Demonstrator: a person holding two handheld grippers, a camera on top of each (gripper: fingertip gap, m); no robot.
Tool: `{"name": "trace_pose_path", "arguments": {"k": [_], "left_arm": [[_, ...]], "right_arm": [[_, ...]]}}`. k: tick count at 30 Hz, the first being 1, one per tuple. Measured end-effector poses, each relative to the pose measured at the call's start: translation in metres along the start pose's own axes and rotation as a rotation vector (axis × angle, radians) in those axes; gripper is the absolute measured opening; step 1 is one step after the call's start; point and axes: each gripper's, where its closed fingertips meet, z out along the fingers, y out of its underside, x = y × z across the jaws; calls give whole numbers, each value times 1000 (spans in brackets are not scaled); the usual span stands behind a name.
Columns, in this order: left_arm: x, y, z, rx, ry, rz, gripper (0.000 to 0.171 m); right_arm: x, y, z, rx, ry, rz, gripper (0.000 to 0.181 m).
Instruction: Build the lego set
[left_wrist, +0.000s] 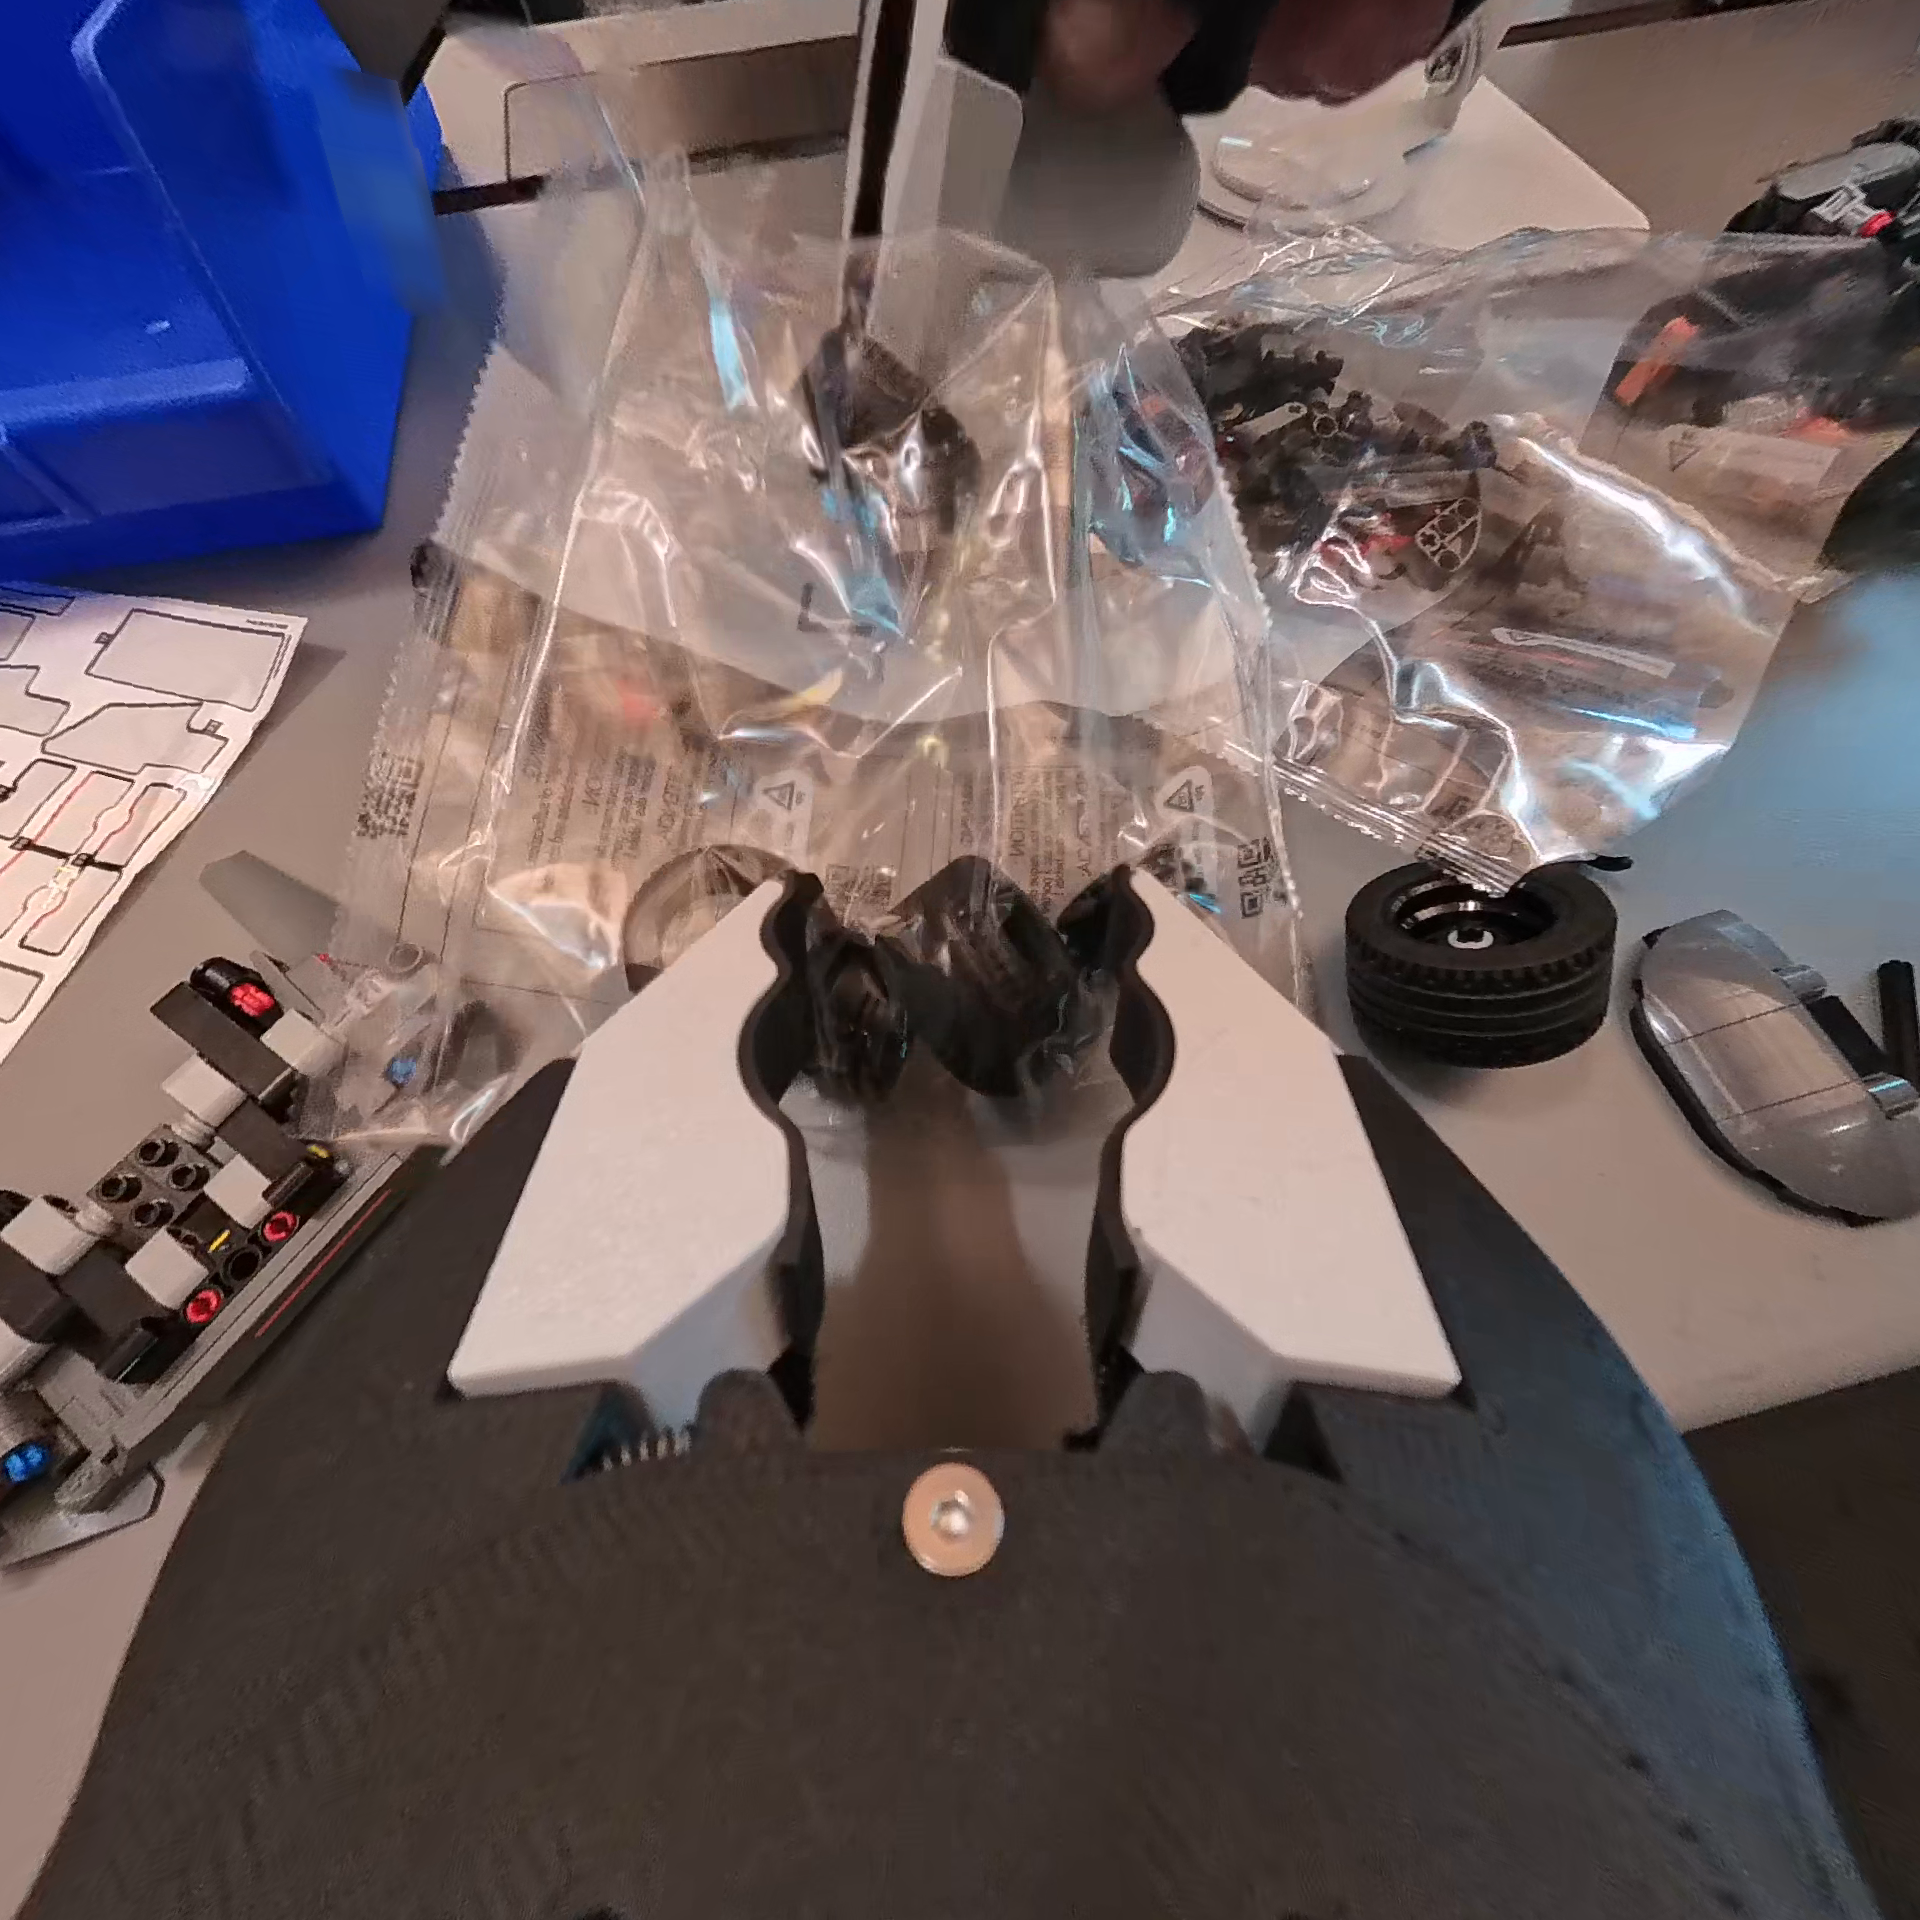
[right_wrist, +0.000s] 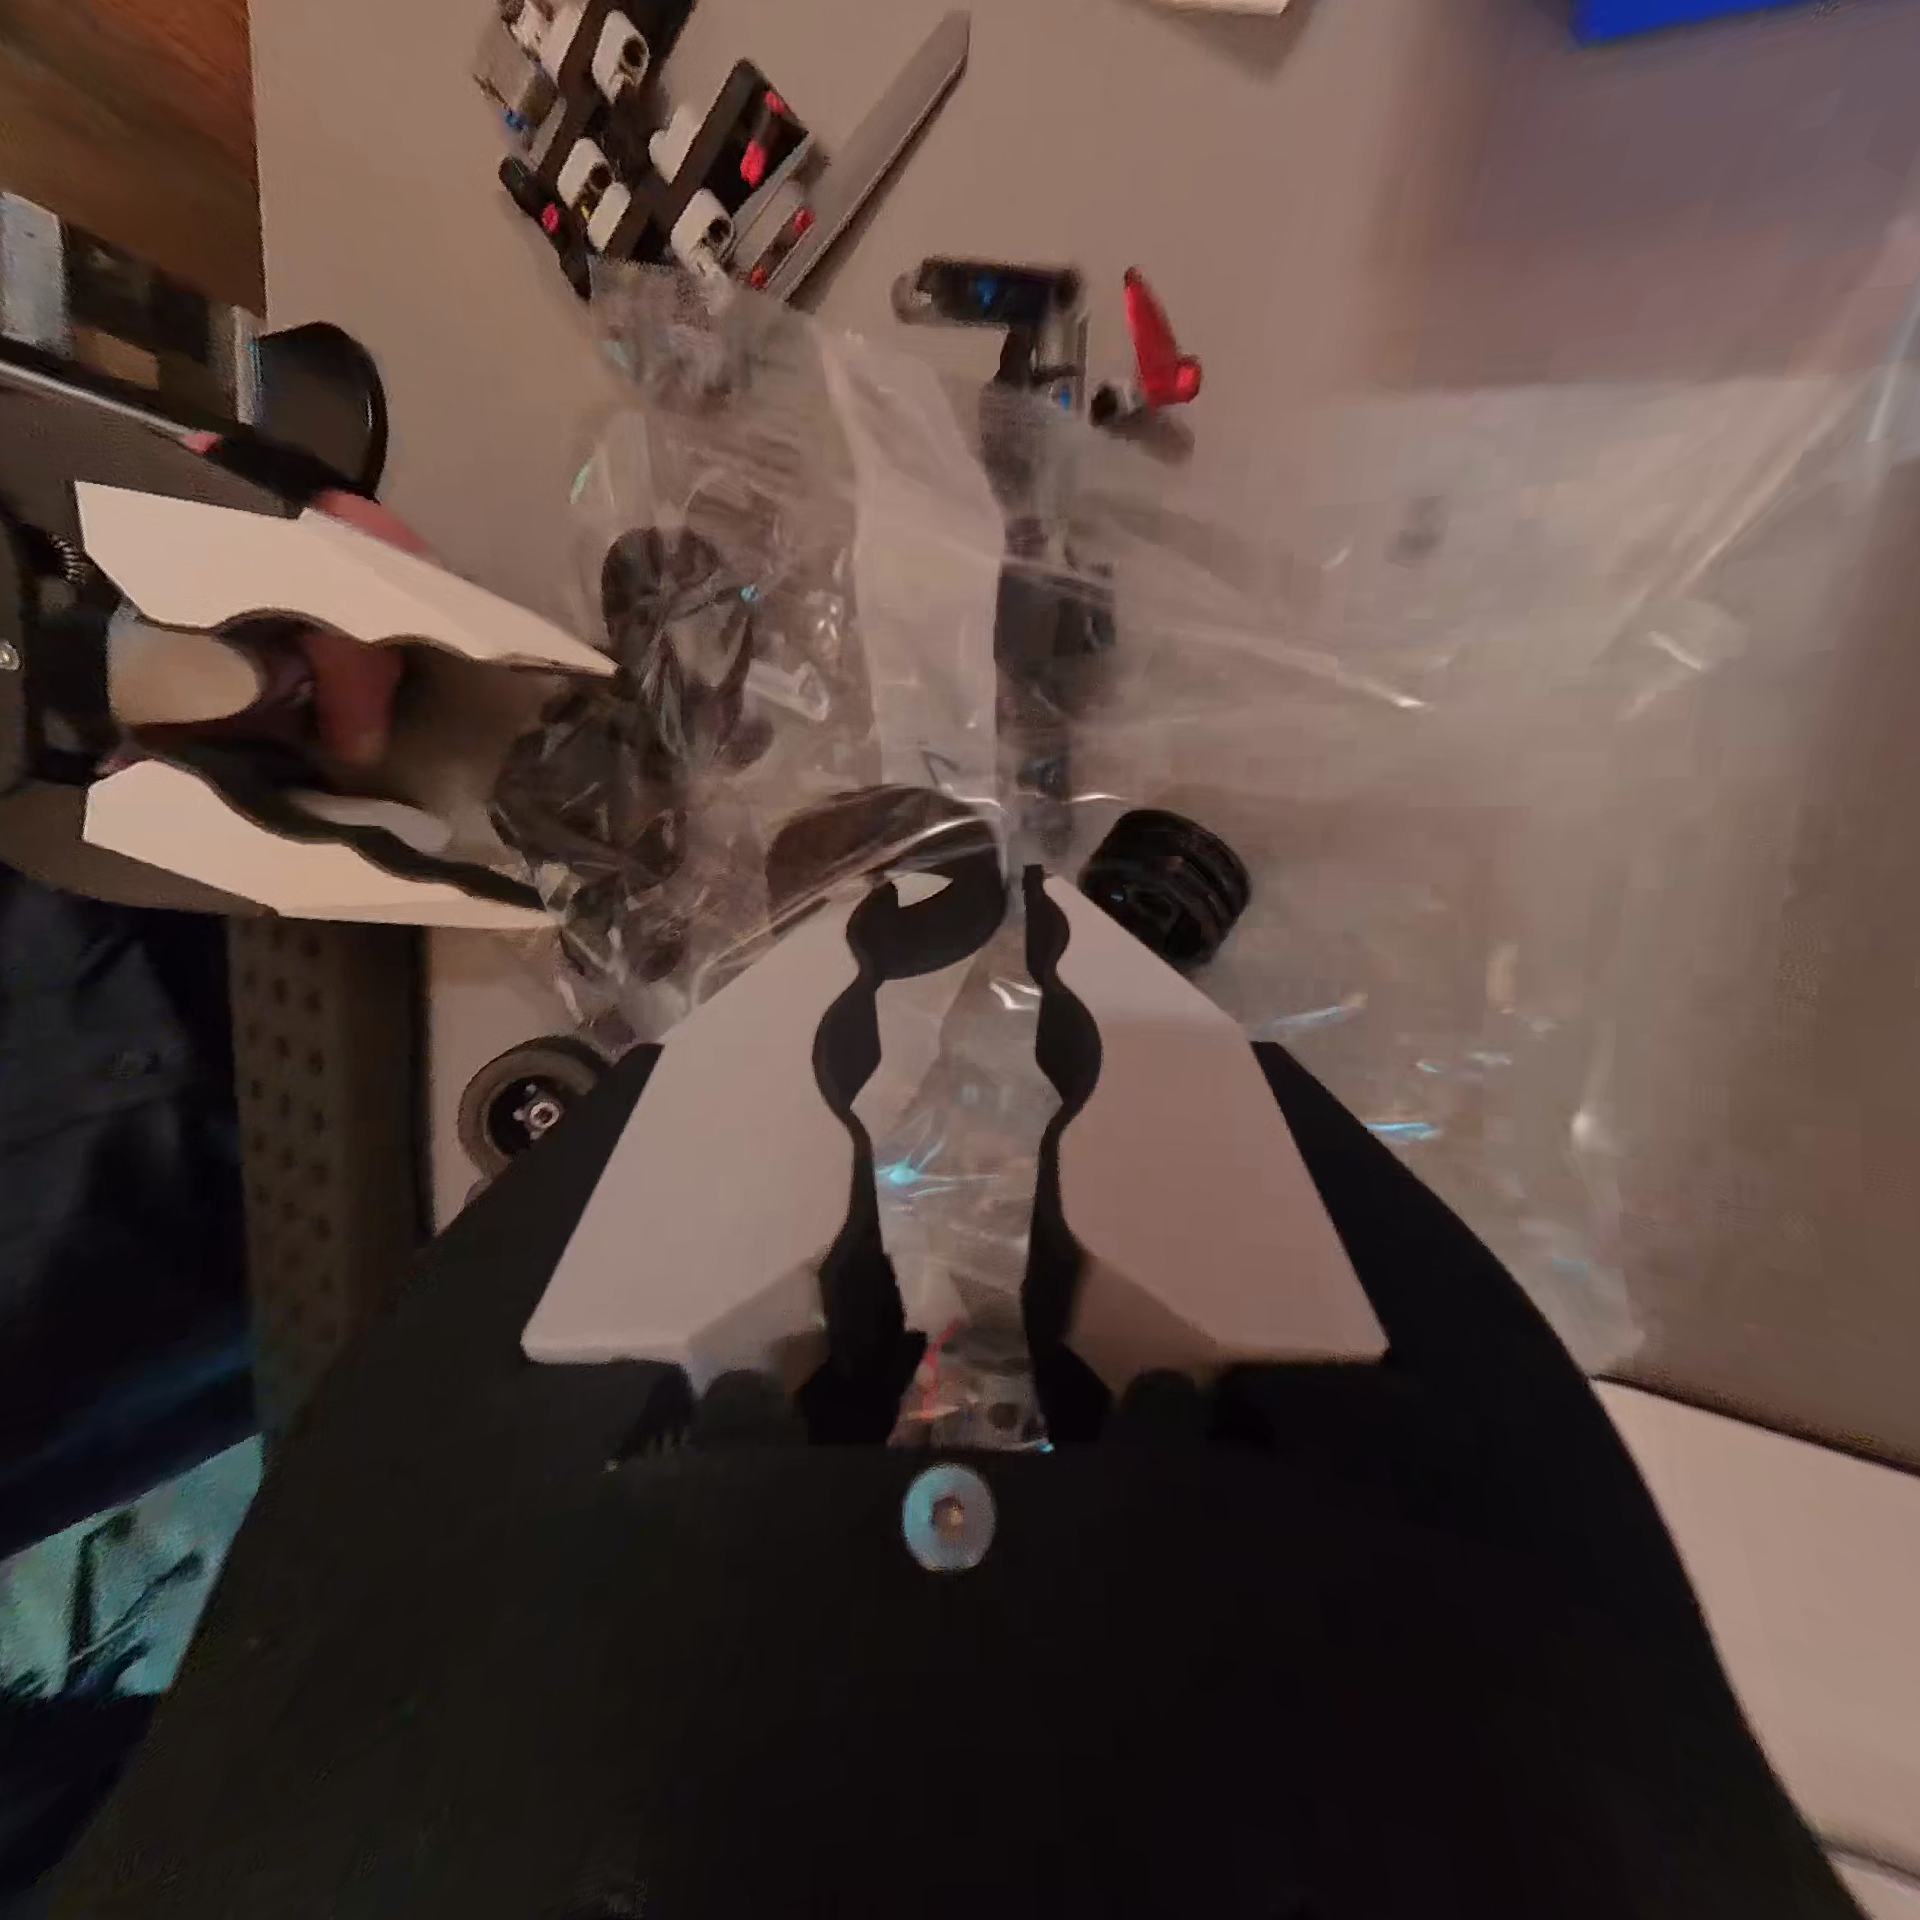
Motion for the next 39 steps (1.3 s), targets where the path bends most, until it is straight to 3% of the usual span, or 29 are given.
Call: {"name": "trace_pose_path", "arguments": {"k": [3, 5, 7, 10, 13, 15, 20, 26, 28, 30, 36, 39], "left_arm": [[-1, -1, -1, 5, -2, -6, 55], [-1, 0, 0, -3, 3, -10, 55], [0, 1, 1, -7, 8, -12, 55], [-1, 1, 1, -7, 13, -19, 56], [-1, 1, 1, -9, 15, -23, 56], [-1, 1, 1, -8, 14, -23, 56], [-1, 1, 1, -6, 14, -21, 56], [-1, 1, 1, -4, 15, -23, 56], [-1, 0, 1, -3, 13, -22, 57], [-1, 1, 1, -7, 16, -23, 58], [-2, 0, 1, -4, 16, -29, 58], [-1, 1, 1, -5, 21, -31, 59]], "right_arm": [[1, -13, -13, 79, -15, 18, 34], [24, -12, -17, 69, 135, 11, 32], [35, -6, -15, 20, 214, -14, 26], [50, 5, -3, -93, 336, -71, 37], [53, 10, 10, -160, 355, -80, 38], [52, 6, 14, -144, 341, -80, 18], [41, -1, 9, -77, 276, -98, 13], [0, -6, -3, 10, 47, -138, 12], [-14, 2, 3, -43, -33, -139, 12], [-8, 3, 7, -77, 15, -142, 12], [-11, -7, -2, 18, -71, -63, 12], [2, -7, -8, 66, -21, -39, 11]]}}
